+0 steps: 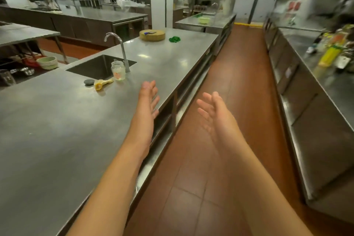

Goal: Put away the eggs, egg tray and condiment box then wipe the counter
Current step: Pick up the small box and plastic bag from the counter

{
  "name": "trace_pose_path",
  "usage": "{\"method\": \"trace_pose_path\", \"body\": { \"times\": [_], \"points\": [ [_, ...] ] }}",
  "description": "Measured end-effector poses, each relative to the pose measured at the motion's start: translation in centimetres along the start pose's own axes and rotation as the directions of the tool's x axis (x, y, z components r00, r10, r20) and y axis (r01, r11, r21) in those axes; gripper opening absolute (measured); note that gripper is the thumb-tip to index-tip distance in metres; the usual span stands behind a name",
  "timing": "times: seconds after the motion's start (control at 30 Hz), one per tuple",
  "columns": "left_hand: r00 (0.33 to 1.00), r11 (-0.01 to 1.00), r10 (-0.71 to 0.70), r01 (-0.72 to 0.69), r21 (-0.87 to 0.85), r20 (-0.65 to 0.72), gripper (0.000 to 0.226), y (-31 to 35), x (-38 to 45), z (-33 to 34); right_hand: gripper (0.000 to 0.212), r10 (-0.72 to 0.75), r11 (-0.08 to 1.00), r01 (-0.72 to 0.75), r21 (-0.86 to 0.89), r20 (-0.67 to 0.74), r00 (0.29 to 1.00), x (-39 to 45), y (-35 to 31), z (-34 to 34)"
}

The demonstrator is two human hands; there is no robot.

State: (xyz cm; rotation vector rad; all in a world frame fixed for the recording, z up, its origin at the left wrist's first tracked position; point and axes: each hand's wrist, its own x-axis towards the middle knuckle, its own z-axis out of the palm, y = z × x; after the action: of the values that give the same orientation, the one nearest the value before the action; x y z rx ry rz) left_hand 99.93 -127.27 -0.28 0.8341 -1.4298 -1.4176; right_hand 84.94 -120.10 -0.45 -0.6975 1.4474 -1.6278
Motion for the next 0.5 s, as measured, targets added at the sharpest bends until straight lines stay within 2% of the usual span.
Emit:
{"method": "trace_pose_path", "body": {
  "times": [0.13,0.27,0.5],
  "points": [
    [0.988,0.997,-0.002,0.014,-0.078,0.155,0.063,1.0,-2.0,4.4,0.051,-0.110,0.994,0.107,-0.028,-0.170,0.979,-3.9,-1.7,-4.0],
    [0.959,0.993,0.018,0.016,-0.117,0.282,0.068,2.9,-4.6,9.0,0.051,-0.180,0.983,0.184,-0.017,-0.309,0.934,-7.9,-3.9,-8.0],
    [0.876,0.986,0.109,-0.036,-0.162,0.469,0.064,7.6,-9.7,17.2,0.048,-0.293,0.940,0.340,0.028,-0.443,0.847,-15.8,-7.5,-15.1]
  ]
}}
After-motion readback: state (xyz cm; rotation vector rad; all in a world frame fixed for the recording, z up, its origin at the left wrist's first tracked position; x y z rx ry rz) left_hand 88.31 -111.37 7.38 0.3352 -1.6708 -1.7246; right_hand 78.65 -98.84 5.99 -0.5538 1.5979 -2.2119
